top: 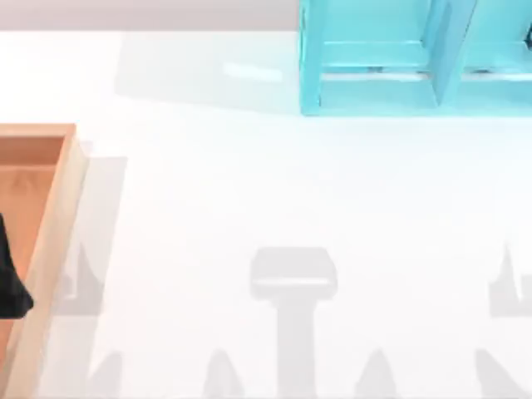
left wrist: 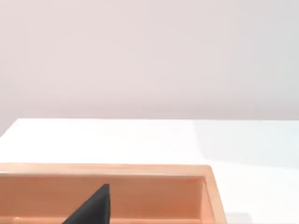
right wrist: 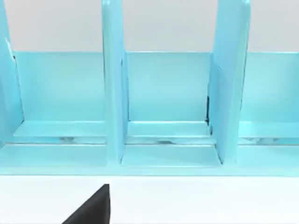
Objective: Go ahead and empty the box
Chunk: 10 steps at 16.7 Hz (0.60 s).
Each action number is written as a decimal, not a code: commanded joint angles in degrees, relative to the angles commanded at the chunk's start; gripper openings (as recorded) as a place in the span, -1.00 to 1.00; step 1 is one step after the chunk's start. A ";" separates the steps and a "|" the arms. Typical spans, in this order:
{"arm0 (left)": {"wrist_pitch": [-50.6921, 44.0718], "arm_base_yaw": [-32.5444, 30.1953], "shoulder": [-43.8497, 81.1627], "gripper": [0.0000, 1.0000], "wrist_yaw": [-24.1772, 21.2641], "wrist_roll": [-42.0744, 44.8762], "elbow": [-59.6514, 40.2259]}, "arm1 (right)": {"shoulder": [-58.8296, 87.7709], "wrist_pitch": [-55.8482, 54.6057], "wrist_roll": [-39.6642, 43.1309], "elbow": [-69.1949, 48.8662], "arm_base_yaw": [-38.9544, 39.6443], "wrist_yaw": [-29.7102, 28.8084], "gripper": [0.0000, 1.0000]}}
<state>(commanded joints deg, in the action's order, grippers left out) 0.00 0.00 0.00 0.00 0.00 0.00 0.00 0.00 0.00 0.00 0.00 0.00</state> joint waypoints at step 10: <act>-19.03 6.22 21.92 1.00 0.13 5.59 -19.43 | 0.00 0.00 0.00 0.00 0.00 0.00 1.00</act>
<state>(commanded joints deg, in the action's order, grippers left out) -19.03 6.22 21.92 0.13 5.59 -19.43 0.00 0.00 0.00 0.00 0.00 0.00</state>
